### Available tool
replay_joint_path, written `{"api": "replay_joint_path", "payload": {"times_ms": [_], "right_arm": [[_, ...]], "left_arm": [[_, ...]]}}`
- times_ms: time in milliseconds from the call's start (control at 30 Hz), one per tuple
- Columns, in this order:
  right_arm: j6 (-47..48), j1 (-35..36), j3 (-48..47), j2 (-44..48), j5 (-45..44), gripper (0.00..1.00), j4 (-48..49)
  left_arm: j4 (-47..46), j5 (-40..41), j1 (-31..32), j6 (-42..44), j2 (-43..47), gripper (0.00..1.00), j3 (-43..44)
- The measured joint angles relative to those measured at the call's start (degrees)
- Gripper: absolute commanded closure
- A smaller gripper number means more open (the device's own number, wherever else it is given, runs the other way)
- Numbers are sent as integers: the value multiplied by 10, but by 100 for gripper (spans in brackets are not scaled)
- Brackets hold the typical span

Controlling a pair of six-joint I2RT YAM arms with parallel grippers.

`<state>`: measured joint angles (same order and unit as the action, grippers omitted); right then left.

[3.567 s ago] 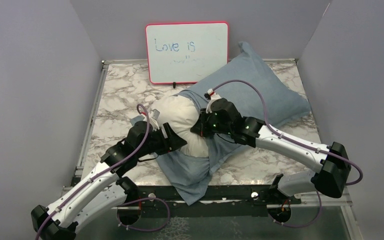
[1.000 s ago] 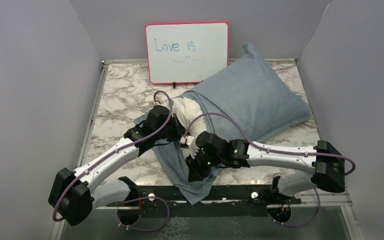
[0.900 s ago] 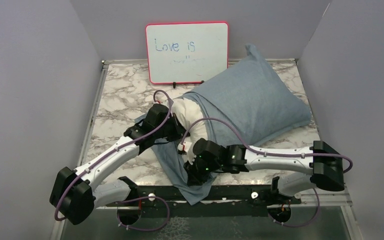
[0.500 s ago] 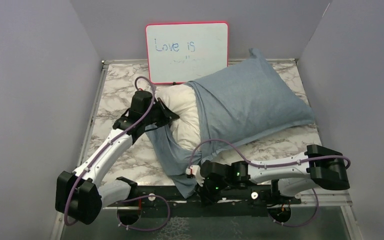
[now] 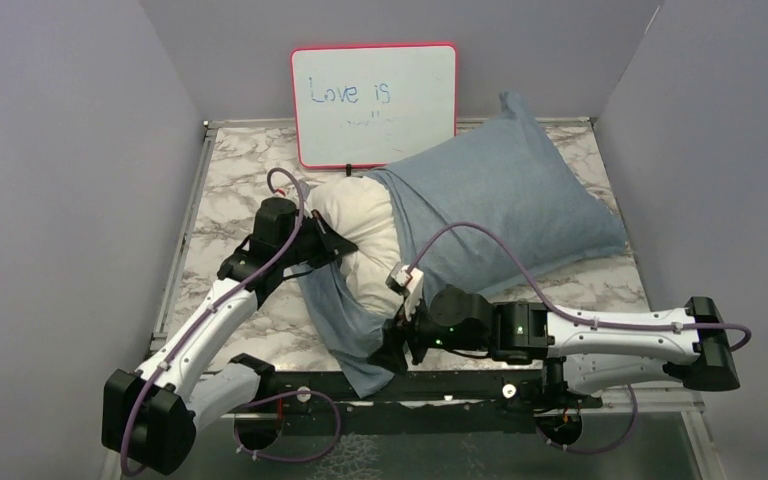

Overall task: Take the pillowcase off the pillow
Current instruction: Remove the pillow from the pillowcase.

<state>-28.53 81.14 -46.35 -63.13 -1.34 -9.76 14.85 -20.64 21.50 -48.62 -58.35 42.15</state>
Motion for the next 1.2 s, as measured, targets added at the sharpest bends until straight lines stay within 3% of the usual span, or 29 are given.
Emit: {"api": "replay_joint_path", "payload": {"times_ms": [133,300,467,633,800,900,933,1067,1133,1200], "right_arm": [[-17,-12,-68,-33,-69,28,-12],[-29,-35,-96,-105,-92,26,-28],[-29,-57,-97,-156,-97,40,-46],[0,-66,-90,-169,-6,54,-31],[45,-71,-73,-204,112,60,8],[60,-67,-61,-224,134,71,33],[62,-66,-54,-226,133,72,42],[52,-63,-33,-225,103,73,67],[41,-57,-25,-220,82,73,75],[28,-53,-17,-213,67,73,85]], "left_arm": [[3,-12,0,-1,18,100,-11],[8,-18,0,-2,27,100,-15],[14,-21,0,-1,42,100,-23],[23,-20,0,3,46,100,-24],[53,-19,0,6,40,100,-24],[63,-22,4,6,31,100,-24],[63,-24,4,6,29,96,-24],[63,-29,4,13,26,42,-24],[62,-29,3,11,30,30,-26],[60,-26,3,15,52,24,-38]]}}
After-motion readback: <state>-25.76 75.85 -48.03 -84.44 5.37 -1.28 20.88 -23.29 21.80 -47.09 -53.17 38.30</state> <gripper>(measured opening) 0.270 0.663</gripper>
